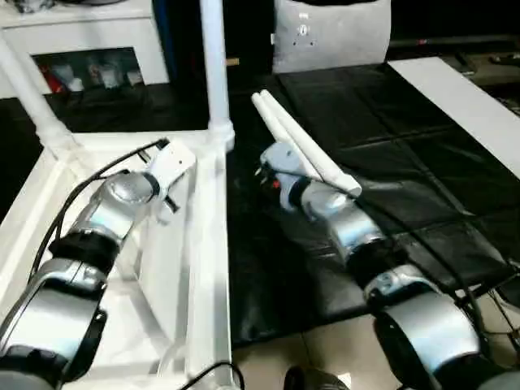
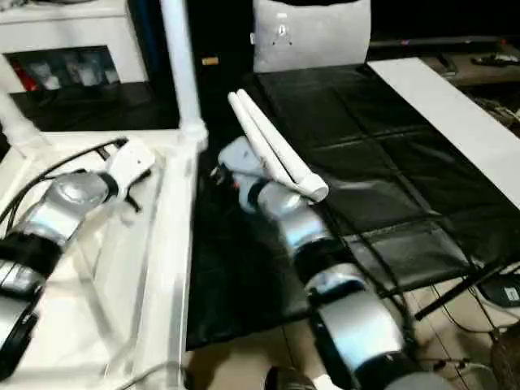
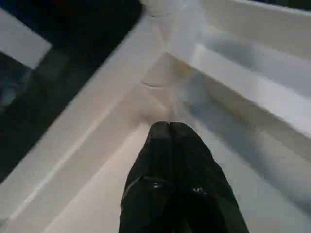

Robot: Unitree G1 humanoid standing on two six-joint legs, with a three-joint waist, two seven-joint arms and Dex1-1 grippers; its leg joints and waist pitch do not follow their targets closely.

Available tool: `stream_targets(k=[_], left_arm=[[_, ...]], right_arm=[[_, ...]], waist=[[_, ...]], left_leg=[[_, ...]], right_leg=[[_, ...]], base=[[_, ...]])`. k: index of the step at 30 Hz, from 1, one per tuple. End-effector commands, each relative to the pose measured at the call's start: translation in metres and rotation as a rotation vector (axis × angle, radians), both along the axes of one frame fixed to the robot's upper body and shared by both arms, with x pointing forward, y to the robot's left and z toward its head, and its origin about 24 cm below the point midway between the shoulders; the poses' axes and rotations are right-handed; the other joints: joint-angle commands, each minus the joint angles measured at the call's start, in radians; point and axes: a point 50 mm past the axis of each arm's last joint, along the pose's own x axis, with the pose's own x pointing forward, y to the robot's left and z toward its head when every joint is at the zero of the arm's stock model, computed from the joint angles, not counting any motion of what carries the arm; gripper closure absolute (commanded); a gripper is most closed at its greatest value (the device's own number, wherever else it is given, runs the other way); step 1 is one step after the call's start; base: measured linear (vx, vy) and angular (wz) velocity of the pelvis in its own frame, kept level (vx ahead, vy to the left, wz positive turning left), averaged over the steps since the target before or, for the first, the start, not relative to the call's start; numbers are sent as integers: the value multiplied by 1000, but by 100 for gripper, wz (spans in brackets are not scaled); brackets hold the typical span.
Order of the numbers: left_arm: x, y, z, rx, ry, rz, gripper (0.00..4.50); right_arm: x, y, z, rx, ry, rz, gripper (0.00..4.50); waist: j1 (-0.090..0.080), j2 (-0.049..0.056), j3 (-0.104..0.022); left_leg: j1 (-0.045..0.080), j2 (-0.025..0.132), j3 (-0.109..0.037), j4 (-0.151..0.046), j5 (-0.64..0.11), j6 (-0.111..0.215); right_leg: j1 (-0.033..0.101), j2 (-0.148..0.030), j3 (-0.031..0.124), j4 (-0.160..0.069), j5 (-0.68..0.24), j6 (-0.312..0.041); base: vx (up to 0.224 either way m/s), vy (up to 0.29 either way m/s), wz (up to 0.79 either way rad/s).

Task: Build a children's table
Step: Rotate table base

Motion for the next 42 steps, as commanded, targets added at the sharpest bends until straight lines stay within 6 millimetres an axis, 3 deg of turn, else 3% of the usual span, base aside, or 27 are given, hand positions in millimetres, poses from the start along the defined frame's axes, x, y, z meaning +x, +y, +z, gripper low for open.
stream_targets(k=[1, 7, 14, 18, 19, 21, 22, 23, 24, 25, 26, 27, 28, 29, 30, 31, 32, 33, 34, 35, 36, 37, 38, 39, 40, 41, 42], left_arm=[[2, -1, 7, -58, -24, -19, 446], [-6, -8, 28, -203, -75, -194, 446], [-43, -20, 35, -231, 28, -501, 446], [-56, -28, 32, -377, 31, -472, 446], [-57, -29, 31, -412, 17, -449, 446], [-59, -32, 29, -455, -2, -427, 446], [-64, -36, 24, -551, -28, -318, 446], [-69, -39, 22, -582, -65, -259, 446], [-73, -42, 22, -597, -91, -220, 446], [-83, -51, 22, -646, -156, -175, 446], [-83, -51, 22, -646, -156, -175, 446], [-88, -55, 24, -661, -194, -168, 446], [-92, -59, 25, -695, -218, -158, 446], [-95, -61, 26, -715, -228, -152, 446], [-97, -63, 26, -713, -235, -141, 446], [-100, -64, 27, -712, -244, -129, 446], [-101, -62, 24, -658, -229, -98, 446], [-102, -61, 22, -615, -228, -71, 446], [-103, -60, 20, -587, -227, -54, 446], [-104, -60, 20, -589, -232, -42, 446], [-104, -57, 19, -616, -226, 0, 446], [-105, -56, 18, -620, -224, 12, 446], [-106, -55, 16, -615, -211, 20, 446], [-107, -54, 15, -603, -205, 22, 446], [-107, -54, 14, -599, -193, 22, 446], [-109, -52, 12, -594, -158, 18, 417], [-110, -49, 12, -579, -140, 14, 417]], right_arm=[[-4, -4, 7, 29, -11, 23, 0], [-26, -26, 11, 37, -26, 57, 0], [-57, -46, 12, 36, 20, 154, 0], [-64, -50, 15, 83, 29, 61, 0], [-66, -50, 16, 96, 29, 37, 0], [-67, -49, 16, 115, 33, 7, 0], [-71, -47, 17, 146, 38, -40, 0], [-74, -47, 17, 164, 34, -87, 0], [-75, -48, 16, 174, 30, -120, 0], [-79, -49, 12, 167, 20, -163, 0], [-79, -49, 12, 167, 20, -163, 0], [-81, -49, 10, 158, 12, -174, 0], [-83, -49, 7, 153, 13, -180, 0], [-85, -49, 6, 150, 16, -183, 0], [-86, -50, 5, 147, 20, -188, 0], [-88, -50, 4, 156, 35, -186, 0], [-90, -51, 4, 158, 48, -188, 0], [-91, -52, 3, 156, 59, -191, 0], [-92, -53, 2, 154, 66, -192, 0], [-92, -54, 2, 151, 73, -194, 0], [-93, -55, 1, 163, 108, -185, 0], [-94, -55, 1, 172, 115, -170, 0], [-95, -55, 3, 185, 116, -153, 0], [-96, -55, 4, 199, 112, -131, 0], [-96, -55, 5, 200, 110, -120, 0], [-97, -54, 7, 198, 104, -97, 0], [-98, -54, 8, 190, 97, -86, 0]], waist=[[10, 18, -92], [29, 15, -90], [28, 23, -77], [26, 24, -72], [26, 23, -69], [25, 23, -70], [19, 29, -72], [21, 17, -68], [31, 2, -67], [8, 37, -75], [8, 37, -75], [-14, 44, -75], [-26, 57, -82], [-32, 67, -77], [-38, 51, -73], [-20, 35, -62], [-10, 6, -57], [13, -22, -57], [33, -37, -66], [56, -41, -56], [57, -51, -60], [72, -43, -70], [79, -23, -70], [85, -26, -62], [91, -21, -61], [73, 3, -65], [61, 14, -70]], left_leg=[[7, 32, -7, -63, -116, 63], [6, 38, -5, -65, -102, 68], [7, 42, -7, -78, -202, 24], [10, 39, -5, -79, -238, 8], [12, 34, -6, -78, -263, 5], [15, 32, -7, -79, -266, 1], [12, 42, -8, -81, -267, -12], [14, 35, -7, -80, -287, -4], [-48, 19, -50, -94, -268, 37], [-32, 41, -92, -94, -275, 69], [-32, 41, -92, -94, -275, 69], [-46, 63, -137, -105, -319, 80], [-22, 100, -204, -130, -322, 120], [16, 117, -255, -137, -283, 197], [23, 124, -275, -146, -270, 232], [-20, 63, -263, -141, -288, 247], [-56, 5, -226, -102, -281, 214], [-74, -65, -169, -14, -225, 161], [-25, -87, -103, 95, -143, 106], [-75, -74, -67, 147, -64, 61], [-80, -66, -62, 146, -95, 73], [-92, -51, -74, 142, -137, 91], [-55, -47, -76, 109, -152, 116], [-48, -43, -77, 88, -148, 129], [-34, -34, -78, 51, -113, 147], [28, 83, -124, -44, -80, 197], [45, 146, -155, -59, -91, 222]], right_leg=[[80, -66, 66, -51, -111, -231], [81, -67, 68, -45, -63, -245], [75, -65, 69, -62, -215, -195], [73, -65, 69, -71, -296, -178], [71, -64, 65, -83, -376, -153], [69, -61, 65, -86, -392, -132], [73, -62, 67, -79, -357, -144], [68, -57, 60, -90, -407, -125], [117, -83, 21, -60, -393, -124], [98, -75, -12, -75, -340, -107], [98, -75, -12, -75, -340, -107], [108, -54, -24, -54, -248, -131], [97, -21, -34, -1, -162, -165], [54, 7, -22, 47, -189, -211], [44, 14, -7, 64, -221, -231], [58, -4, 43, 57, -246, -295], [71, -40, 74, -4, -268, -317], [72, -99, 80, -80, -398, -253], [57, -146, 35, -142, -597, -135], [76, -175, 39, -147, -709, 283], [85, -177, 66, -130, -668, 373], [122, -211, 78, -101, -525, 405], [111, -201, 135, -121, -477, 347], [125, -190, 131, -117, -475, 281], [129, -161, 109, -122, -464, 224], [89, -76, 31, -98, -337, 174], [90, -81, 32, -71, -260, 128]], base=[[0, 0, 0], [0, 0, 0], [0, 0, 0], [0, 0, 0], [0, 0, 0], [0, 0, 0], [0, 0, 0], [0, 0, 0], [0, 0, 0], [-9, -10, 30], [1, -43, 55], [1, -43, 55], [46, -85, 50], [56, -134, 56], [56, -134, 56], [30, -189, 70], [-9, -220, 72], [-9, -220, 72], [-24, -228, 51], [-13, -217, 45], [-13, -217, 45], [-24, -156, 48], [-37, -95, 32], [-37, -95, 32], [-47, -66, 17], [0, 0, 0], [0, 0, 0]])
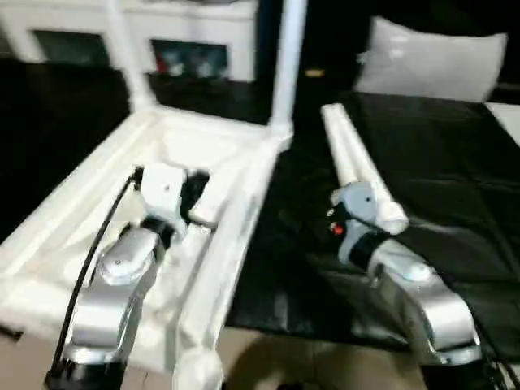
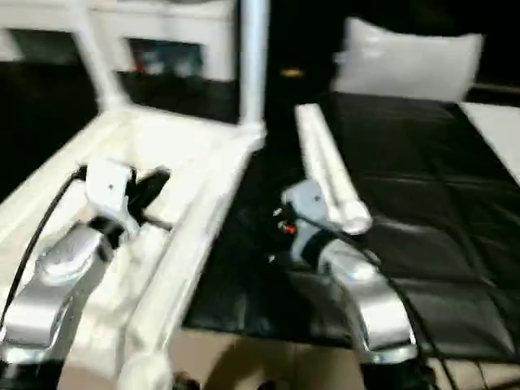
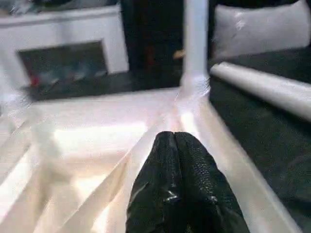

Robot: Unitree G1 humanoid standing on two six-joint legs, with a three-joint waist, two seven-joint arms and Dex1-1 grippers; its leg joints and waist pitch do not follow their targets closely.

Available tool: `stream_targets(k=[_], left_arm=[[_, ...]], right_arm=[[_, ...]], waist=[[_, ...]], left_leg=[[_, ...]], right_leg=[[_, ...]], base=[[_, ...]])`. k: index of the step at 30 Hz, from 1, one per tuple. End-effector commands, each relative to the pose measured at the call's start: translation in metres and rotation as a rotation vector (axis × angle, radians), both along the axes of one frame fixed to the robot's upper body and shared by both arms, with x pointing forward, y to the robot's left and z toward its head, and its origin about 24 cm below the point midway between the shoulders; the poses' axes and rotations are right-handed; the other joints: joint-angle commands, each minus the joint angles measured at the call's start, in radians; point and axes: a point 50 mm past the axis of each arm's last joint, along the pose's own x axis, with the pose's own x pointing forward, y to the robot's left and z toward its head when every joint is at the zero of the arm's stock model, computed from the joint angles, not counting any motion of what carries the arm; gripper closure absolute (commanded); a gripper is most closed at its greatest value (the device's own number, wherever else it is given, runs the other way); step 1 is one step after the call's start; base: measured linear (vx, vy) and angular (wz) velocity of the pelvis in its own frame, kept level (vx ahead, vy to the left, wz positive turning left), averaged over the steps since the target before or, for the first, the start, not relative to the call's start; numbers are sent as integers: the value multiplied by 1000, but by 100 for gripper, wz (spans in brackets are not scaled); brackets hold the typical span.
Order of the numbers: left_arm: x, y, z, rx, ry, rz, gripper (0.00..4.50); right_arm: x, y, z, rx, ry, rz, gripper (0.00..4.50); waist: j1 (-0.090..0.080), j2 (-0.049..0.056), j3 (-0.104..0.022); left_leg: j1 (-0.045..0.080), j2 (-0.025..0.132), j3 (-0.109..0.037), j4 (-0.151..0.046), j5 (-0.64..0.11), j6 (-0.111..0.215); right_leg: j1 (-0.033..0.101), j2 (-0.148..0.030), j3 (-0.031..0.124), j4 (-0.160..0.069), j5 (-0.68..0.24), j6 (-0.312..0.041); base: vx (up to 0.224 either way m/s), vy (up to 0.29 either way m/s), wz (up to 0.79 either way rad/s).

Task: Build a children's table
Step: Rotate table base

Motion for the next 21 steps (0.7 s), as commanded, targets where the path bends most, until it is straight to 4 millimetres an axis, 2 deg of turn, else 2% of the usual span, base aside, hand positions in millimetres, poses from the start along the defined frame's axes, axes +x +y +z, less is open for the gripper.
stream_targets(k=[1, 2, 3, 4, 5, 6, 7, 8, 9, 10, 11, 12, 13, 14, 15, 16, 17, 18, 19, 20, 21], left_arm=[[-2, 5, 5, 23, 14, -13, 409], [-5, 12, 7, 68, 38, -53, 409], [-5, 13, 8, 76, 40, -57, 404], [-6, 18, 9, 106, 47, -67, 374], [-7, 24, 9, 132, 77, -77, 366], [-7, 27, 9, 141, 93, -83, 366], [-9, 34, 9, 192, 121, -86, 365], [-12, 44, 9, 236, 171, -92, 351], [-14, 50, 10, 262, 202, -95, 338], [-20, 60, 11, 313, 259, -107, 327], [-22, 62, 11, 324, 275, -113, 327], [-24, 65, 12, 340, 297, -123, 317], [-33, 76, 15, 396, 361, -152, 317], [-37, 81, 16, 420, 394, -159, 317], [-42, 87, 19, 448, 430, -180, 317], [-43, 90, 20, 461, 440, -183, 317], [-43, 90, 20, 461, 440, -183, 293], [-44, 93, 21, 474, 457, -180, 293], [-44, 97, 22, 490, 476, -171, 286], [-44, 99, 23, 498, 491, -164, 281], [-44, 103, 23, 502, 519, -155, 271]], right_arm=[[-3, 0, 10, 0, -50, 31, 0], [-4, 0, 9, -17, -40, 62, 0], [-5, 0, 9, -17, -35, 66, 0], [-6, 0, 8, -13, -14, 82, 0], [-7, 0, 8, -17, -7, 98, 0], [-7, 0, 8, -20, -7, 105, 0], [-8, 1, 9, -25, -10, 117, 0], [-9, 1, 10, -28, -9, 131, 0], [-9, 1, 11, -31, -11, 137, 0], [-10, 2, 12, -51, -14, 154, 0], [-11, 2, 12, -55, -9, 162, 0], [-11, 2, 11, -61, -3, 174, 0], [-13, 3, 10, -81, 20, 211, 0], [-14, 2, 9, -92, 30, 226, 0], [-15, 2, 9, -105, 33, 238, 0], [-15, 2, 9, -109, 35, 239, 0], [-15, 2, 9, -109, 35, 239, 0], [-15, 2, 9, -115, 35, 239, 0], [-14, 2, 10, -120, 36, 232, 0], [-14, 1, 10, -122, 35, 229, 0], [-12, 1, 10, -127, 38, 215, 0]], waist=[[-22, 33, -63], [-30, 9, -52], [-21, -2, -39], [-16, -14, -28], [0, -23, -23], [-2, -20, -19], [-15, -9, -24], [-34, 6, -33], [-42, 16, -35], [-56, 29, -27], [-59, 23, -16], [-59, 23, -16], [-51, -13, -8], [-39, -29, 1], [-36, -22, 1], [-31, -19, -10], [-32, -15, -9], [-34, -8, -20], [-41, 6, -39], [-42, 13, -37], [-41, 14, -35]], left_leg=[[33, 263, -98, -118, -66, 187], [23, 217, -72, -109, -113, 144], [3, 172, -50, -103, -161, 95], [0, 116, -20, -87, -185, 53], [19, 51, 22, -45, -72, 46], [27, 50, 25, -51, -71, 49], [35, 75, 15, -85, -113, 45], [38, 131, -16, -117, -208, 44], [36, 166, -35, -134, -273, 47], [23, 229, -67, -182, -430, 34], [10, 233, -70, -214, -571, -3], [10, 233, -70, -214, -571, -3], [50, 104, -16, -135, -507, -66], [58, 47, 6, -38, -206, 6], [50, 47, 2, -29, -116, 24], [19, 59, -3, -76, -64, 38], [17, 73, -5, -98, -80, 41], [27, 92, -8, -109, -94, 39], [37, 148, -27, -121, -56, 53], [31, 156, -27, -125, -61, 57], [31, 151, -21, -123, -87, 49]], right_leg=[[34, -157, 134, -21, -45, 50], [31, -185, 166, -38, -16, -7], [44, -202, 182, -79, -133, 5], [53, -210, 182, -120, -350, 50], [50, -198, 164, -189, -768, 178], [41, -179, 144, -199, -798, 193], [52, -150, 109, -204, -722, 188], [69, -137, 88, -185, -550, 148], [78, -137, 87, -164, -462, 120], [91, -132, 103, -70, -279, 59], [81, -137, 137, 1, -180, 12], [81, -137, 137, 1, -180, 12], [22, -184, 184, -121, -545, -13], [19, -225, 203, -200, -886, 71], [29, -232, 203, -205, -938, 85], [60, -195, 178, -186, -836, 91], [57, -164, 159, -180, -744, 79], [52, -143, 148, -164, -620, 57], [44, -132, 151, -107, -224, -37], [42, -141, 154, -94, -133, -85], [40, -147, 156, -96, -140, -102]], base=[[0, 0, 0], [0, 0, 0], [0, 0, 0], [-60, -6, 1], [-66, 3, 0], [-66, 3, 0], [-56, 16, -4], [0, 0, 0], [0, 0, 0], [0, 0, 0], [0, 0, 0], [0, 0, 0], [0, 0, 0], [0, 0, 0], [0, 0, 0], [0, 0, 0], [57, 22, -1], [57, 22, -1], [0, 0, 0], [0, 0, 0], [0, 0, 0]])
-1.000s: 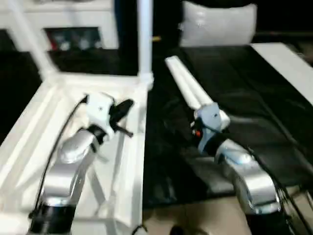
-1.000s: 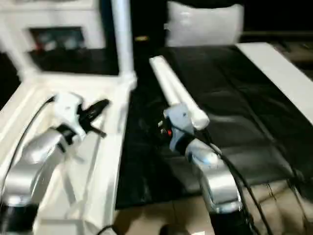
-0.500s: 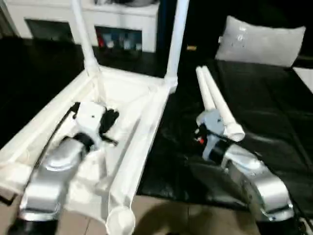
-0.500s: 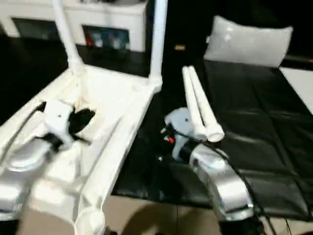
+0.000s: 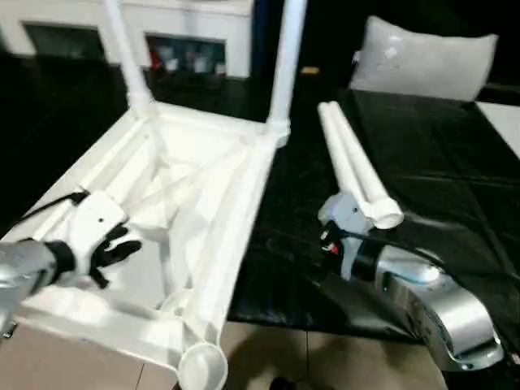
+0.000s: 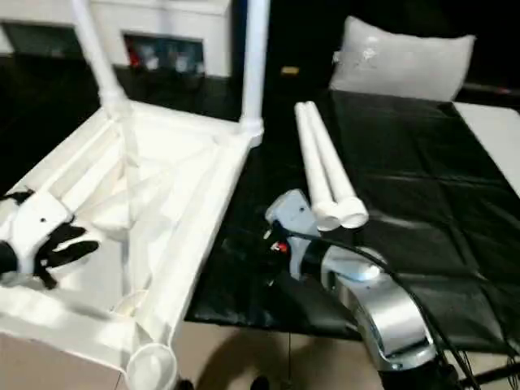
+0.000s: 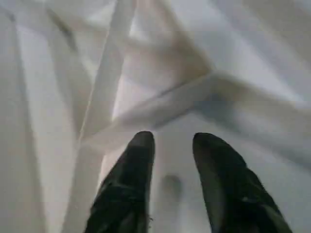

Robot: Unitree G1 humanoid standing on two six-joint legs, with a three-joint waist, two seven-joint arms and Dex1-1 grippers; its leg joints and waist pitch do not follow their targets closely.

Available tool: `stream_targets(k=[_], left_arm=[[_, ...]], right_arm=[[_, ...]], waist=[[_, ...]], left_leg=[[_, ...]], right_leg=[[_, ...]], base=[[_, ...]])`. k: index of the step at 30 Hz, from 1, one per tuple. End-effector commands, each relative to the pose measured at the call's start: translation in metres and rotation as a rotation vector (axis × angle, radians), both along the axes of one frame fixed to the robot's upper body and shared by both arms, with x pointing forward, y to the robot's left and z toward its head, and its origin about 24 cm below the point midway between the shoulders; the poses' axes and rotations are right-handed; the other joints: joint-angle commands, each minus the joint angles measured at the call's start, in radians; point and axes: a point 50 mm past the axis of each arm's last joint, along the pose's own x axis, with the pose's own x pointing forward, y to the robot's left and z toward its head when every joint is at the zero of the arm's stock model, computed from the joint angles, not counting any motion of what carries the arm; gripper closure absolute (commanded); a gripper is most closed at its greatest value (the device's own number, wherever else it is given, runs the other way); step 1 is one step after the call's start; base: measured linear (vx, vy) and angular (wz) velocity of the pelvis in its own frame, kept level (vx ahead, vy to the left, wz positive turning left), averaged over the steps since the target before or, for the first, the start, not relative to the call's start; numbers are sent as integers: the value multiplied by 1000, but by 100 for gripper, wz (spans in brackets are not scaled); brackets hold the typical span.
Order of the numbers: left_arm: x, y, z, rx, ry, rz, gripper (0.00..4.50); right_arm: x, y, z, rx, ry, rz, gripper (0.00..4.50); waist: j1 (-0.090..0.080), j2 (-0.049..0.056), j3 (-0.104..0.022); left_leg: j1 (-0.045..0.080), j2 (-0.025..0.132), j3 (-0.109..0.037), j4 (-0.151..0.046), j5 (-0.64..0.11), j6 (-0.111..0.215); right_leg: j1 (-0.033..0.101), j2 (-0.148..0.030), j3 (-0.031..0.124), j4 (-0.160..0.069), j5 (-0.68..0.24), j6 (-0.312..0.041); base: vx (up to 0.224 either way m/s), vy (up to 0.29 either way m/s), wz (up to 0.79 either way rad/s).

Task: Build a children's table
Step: Rotate table base

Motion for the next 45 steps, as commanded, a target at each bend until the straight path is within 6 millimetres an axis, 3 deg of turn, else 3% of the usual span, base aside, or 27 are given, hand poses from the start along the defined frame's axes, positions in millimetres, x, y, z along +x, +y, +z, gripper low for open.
stream_targets(k=[1, 2, 4, 7, 11, 15, 17, 18, 21, 23, 25, 27, 29, 34, 37, 39, 42, 45], left_arm=[[1, 3, 3, 6, 22, 7, 259], [1, 3, 3, 5, 28, 10, 250], [4, 3, -4, -5, 56, 28, 250], [9, 2, -14, -44, 75, 59, 250], [21, -4, -29, -119, 81, 71, 250], [28, -14, -36, -157, 114, 52, 250], [43, -27, -39, -203, 85, 52, 250], [50, -31, -40, -213, 68, 62, 250], [72, -45, -40, -266, 22, 74, 250], [75, -48, -40, -280, 16, 74, 250], [90, -58, -41, -376, 10, 103, 250], [99, -62, -45, -363, 4, 120, 250], [108, -65, -49, -350, -14, 153, 250], [128, -75, -52, -380, -52, 217, 250], [139, -83, -53, -407, -97, 255, 250], [145, -90, -52, -444, -135, 272, 250], [149, -99, -53, -510, -150, 273, 250], [150, -102, -49, -546, -188, 254, 250]], right_arm=[[2, -3, 2, -20, -5, -20, 0], [2, -3, 2, -19, -2, -21, 0], [1, -3, 3, -14, 9, -15, 0], [1, -2, 3, -11, 6, -6, 0], [0, 1, 2, -11, 9, 7, 0], [-2, 3, 2, -7, 12, 13, 0], [-2, 2, 1, -12, 4, 10, 0], [-1, 2, 2, -14, -2, 5, 0], [2, -1, 3, -20, -26, -30, 0], [3, -2, 3, -22, -30, -38, 0], [7, -7, 5, -29, -51, -82, 0], [10, -10, 6, -38, -63, -104, 0], [11, -12, 7, -40, -70, -115, 0], [15, -15, 8, -50, -87, -137, 0], [18, -18, 10, -53, -100, -158, 0], [20, -19, 12, -49, -103, -170, 0], [25, -22, 13, -34, -104, -216, 0], [32, -25, 13, -32, -111, -312, 0]], waist=[[-12, 33, -60], [-6, 35, -58], [-5, 32, -56], [-3, 35, -57], [-2, 35, -62], [1, 34, -69], [1, 37, -72], [7, 38, -72], [17, 39, -77], [21, 37, -79], [22, 39, -84], [27, 38, -90], [25, 35, -91], [29, 31, -100], [31, 30, -106], [31, 27, -105], [32, 25, -107], [30, 29, -109]], left_leg=[[6, 127, -55, -88, -145, 30], [0, 119, -50, -86, -148, 28], [-2, 118, -50, -87, -130, 35], [3, 118, -50, -86, -137, 42], [5, 116, -48, -85, -127, 53], [1, 123, -53, -86, -113, 52], [5, 119, -49, -82, -105, 54], [12, 118, -45, -79, -114, 53], [6, 117, -45, -80, -103, 56], [3, 121, -49, -81, -113, 50], [6, 116, -45, -76, -107, 50], [-2, 117, -48, -76, -87, 48], [-4, 115, -48, -75, -70, 63], [-8, 108, -45, -70, -46, 74], [-6, 118, -50, -68, -37, 76], [-9, 111, -47, -67, -35, 82], [-10, 122, -51, -68, -25, 80], [-11, 125, -52, -68, -12, 75]], right_leg=[[34, -163, 113, -65, -204, -102], [41, -171, 117, -76, -247, -100], [45, -168, 114, -85, -283, -84], [45, -166, 109, -94, -333, -52], [45, -164, 106, -102, -342, -31], [50, -168, 106, -91, -296, -44], [50, -166, 105, -95, -293, -43], [44, -165, 105, -102, -308, -38], [52, -167, 101, -103, -327, -21], [56, -171, 98, -106, -343, -7], [51, -168, 97, -109, -331, 3], [61, -173, 97, -101, -310, 0], [57, -167, 95, -101, -288, 14], [63, -165, 89, -104, -286, 55], [61, -171, 89, -97, -250, 53], [62, -168, 87, -100, -255, 61], [60, -174, 88, -96, -242, 61], [59, -180, 92, -88, -208, 28]], base=[[0, 0, 0], [0, 0, 0], [0, 0, 0], [0, 0, 0], [0, 0, 0], [0, 0, 0], [0, 0, 0], [0, 0, 0], [0, 0, 0], [0, 0, 0], [0, 0, 0], [0, 0, 0], [0, 0, 0], [0, 0, 0], [0, 0, 0], [0, 0, 0], [0, 0, 0], [0, 0, 0]])
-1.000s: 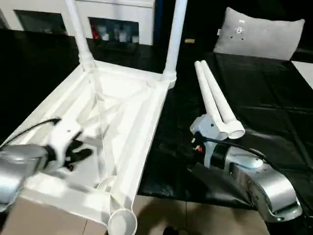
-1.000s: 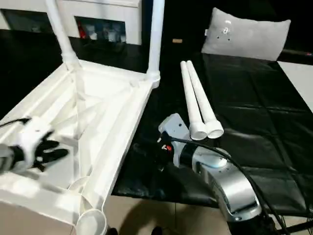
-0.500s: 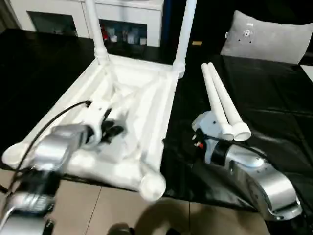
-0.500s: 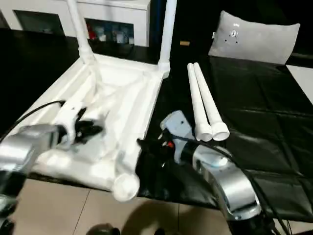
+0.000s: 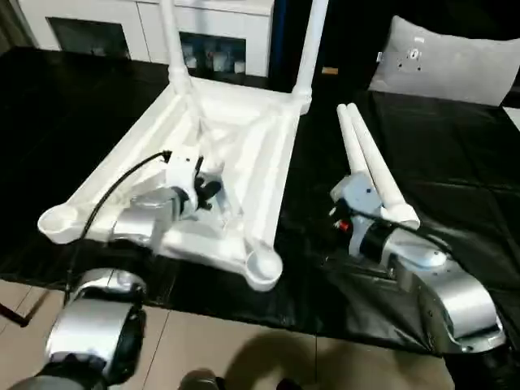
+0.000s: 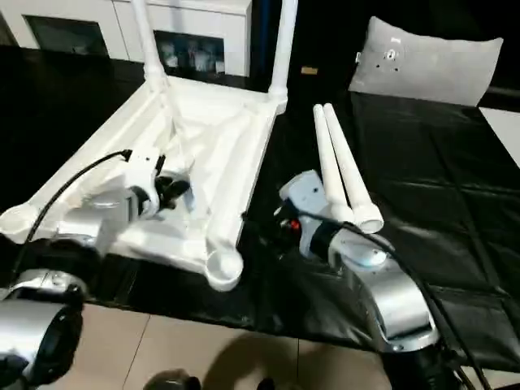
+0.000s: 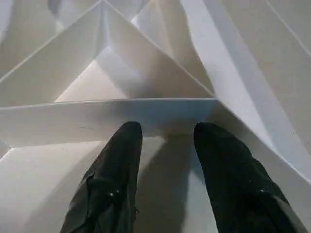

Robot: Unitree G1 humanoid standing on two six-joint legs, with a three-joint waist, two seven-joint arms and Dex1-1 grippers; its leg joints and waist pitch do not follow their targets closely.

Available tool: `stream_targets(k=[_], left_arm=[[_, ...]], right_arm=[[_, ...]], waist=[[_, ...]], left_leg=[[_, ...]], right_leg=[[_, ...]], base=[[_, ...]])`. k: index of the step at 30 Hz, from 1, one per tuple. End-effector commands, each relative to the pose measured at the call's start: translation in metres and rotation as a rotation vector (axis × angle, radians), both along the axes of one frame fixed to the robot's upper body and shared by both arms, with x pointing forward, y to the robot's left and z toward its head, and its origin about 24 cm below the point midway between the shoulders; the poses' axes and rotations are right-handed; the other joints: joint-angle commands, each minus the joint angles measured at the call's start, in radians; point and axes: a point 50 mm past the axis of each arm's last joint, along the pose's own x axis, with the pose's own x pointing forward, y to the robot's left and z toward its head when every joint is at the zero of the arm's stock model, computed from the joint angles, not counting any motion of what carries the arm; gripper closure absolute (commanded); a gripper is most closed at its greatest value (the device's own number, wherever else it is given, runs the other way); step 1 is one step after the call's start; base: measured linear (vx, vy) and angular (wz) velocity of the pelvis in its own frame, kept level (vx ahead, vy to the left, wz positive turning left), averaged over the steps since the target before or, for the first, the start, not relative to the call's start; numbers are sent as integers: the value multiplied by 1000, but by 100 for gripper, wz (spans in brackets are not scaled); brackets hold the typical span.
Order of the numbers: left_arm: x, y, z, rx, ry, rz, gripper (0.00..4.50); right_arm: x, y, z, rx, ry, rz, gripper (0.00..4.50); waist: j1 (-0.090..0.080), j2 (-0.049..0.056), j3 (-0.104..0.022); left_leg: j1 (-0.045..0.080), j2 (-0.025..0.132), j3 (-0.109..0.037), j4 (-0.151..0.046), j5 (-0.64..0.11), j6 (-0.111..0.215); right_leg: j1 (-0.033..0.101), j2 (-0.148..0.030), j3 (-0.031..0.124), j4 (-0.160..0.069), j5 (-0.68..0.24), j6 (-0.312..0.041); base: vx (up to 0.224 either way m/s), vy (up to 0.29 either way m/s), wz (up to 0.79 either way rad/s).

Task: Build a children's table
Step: Rotate table base, then pick table leg

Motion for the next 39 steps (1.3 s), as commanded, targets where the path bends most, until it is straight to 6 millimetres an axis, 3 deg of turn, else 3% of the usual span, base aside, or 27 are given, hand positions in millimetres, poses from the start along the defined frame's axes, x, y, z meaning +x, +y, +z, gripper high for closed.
stream_targets(k=[1, 3, 4, 6, 7, 8, 11, 13, 14, 16, 19, 23, 26, 28, 34, 39], left_arm=[[6, -4, 13, -39, -74, -7, 250], [5, -2, 17, -28, -101, -18, 250], [4, 0, 21, -17, -131, -33, 250], [3, 2, 23, -12, -148, -37, 250], [-2, 5, 29, 15, -191, -74, 250], [-7, 7, 33, 35, -218, -103, 250], [-18, 7, 41, 59, -250, -177, 250], [-28, 6, 46, 76, -262, -257, 214], [-39, 2, 53, 99, -291, -373, 214], [-49, -3, 60, 111, -310, -472, 200], [-58, -7, 66, 114, -306, -551, 169], [-68, -13, 69, 116, -284, -626, 142], [-74, -18, 71, 117, -271, -660, 127], [-77, -19, 72, 115, -258, -677, 113], [-82, -18, 72, 135, -225, -702, 67], [-84, -19, 72, 145, -211, -710, 67]], right_arm=[[8, -7, 4, -3, -25, -95, 0], [10, -7, 3, -2, -10, -131, 0], [13, -8, 3, -6, 11, -175, 0], [15, -9, 2, -14, 21, -204, 0], [24, -12, 0, -26, 65, -267, 0], [30, -14, -1, -32, 96, -306, 0], [44, -18, -2, -60, 146, -364, 0], [58, -22, -1, -102, 177, -395, 0], [73, -27, 2, -144, 193, -446, 0], [85, -31, 4, -145, 222, -485, 0], [93, -32, 4, -137, 278, -499, 0], [104, -30, 1, -133, 323, -492, 0], [110, -32, -6, -177, 364, -520, 0], [112, -33, -7, -191, 374, -544, 0], [113, -34, -15, -199, 437, -561, 0], [109, -34, -27, -195, 520, -550, 0]], waist=[[1, 13, -101], [2, 16, -102], [0, 21, -105], [-2, 20, -104], [-2, 23, -104], [-11, 22, -103], [-12, 26, -100], [-17, 28, -98], [-20, 22, -98], [-23, 27, -96], [-20, 28, -95], [-25, 31, -100], [-28, 26, -98], [-27, 29, -98], [-28, 28, -101], [-28, 30, -100]], left_leg=[[-1, 125, -53, -63, -5, 69], [-1, 126, -53, -62, -2, 69], [-4, 136, -59, -62, 29, 69], [-3, 135, -55, -58, 28, 77], [-5, 132, -54, -60, 25, 74], [-8, 140, -56, -65, 20, 55], [-6, 127, -47, -61, 0, 36], [-2, 122, -40, -59, -14, 25], [-5, 121, -41, -60, -13, 27], [-3, 117, -38, -60, -25, 25], [0, 117, -32, -59, -23, 30], [-6, 118, -33, -59, -27, 27], [-5, 115, -28, -57, -45, 21], [-6, 115, -26, -56, -46, 25], [-8, 115, -24, -54, -36, 30], [-7, 117, -23, -53, -47, 28]], right_leg=[[60, -179, 101, -74, -180, -5], [60, -179, 101, -70, -168, -13], [61, -182, 104, -54, -99, -42], [57, -182, 105, -53, -63, -62], [60, -183, 106, -50, -61, -75], [64, -186, 106, -47, -65, -99], [65, -183, 109, -54, -104, -105], [63, -177, 108, -59, -143, -102], [66, -176, 107, -56, -158, -99], [62, -173, 107, -62, -204, -94], [57, -162, 106, -65, -206, -77], [62, -164, 104, -55, -176, -97], [61, -162, 101, -60, -216, -98], [60, -160, 101, -61, -227, -89], [56, -157, 100, -53, -214, -92], [54, -156, 99, -55, -228, -96]], base=[[0, 0, 0], [0, 0, 0], [0, 0, 0], [0, 0, 0], [0, 0, 0], [0, 0, 0], [0, 0, 0], [0, 0, 0], [0, 0, 0], [0, 0, 0], [0, 0, 0], [0, 0, 0], [0, 0, 0], [0, 0, 0], [0, 0, 0], [0, 0, 0]])
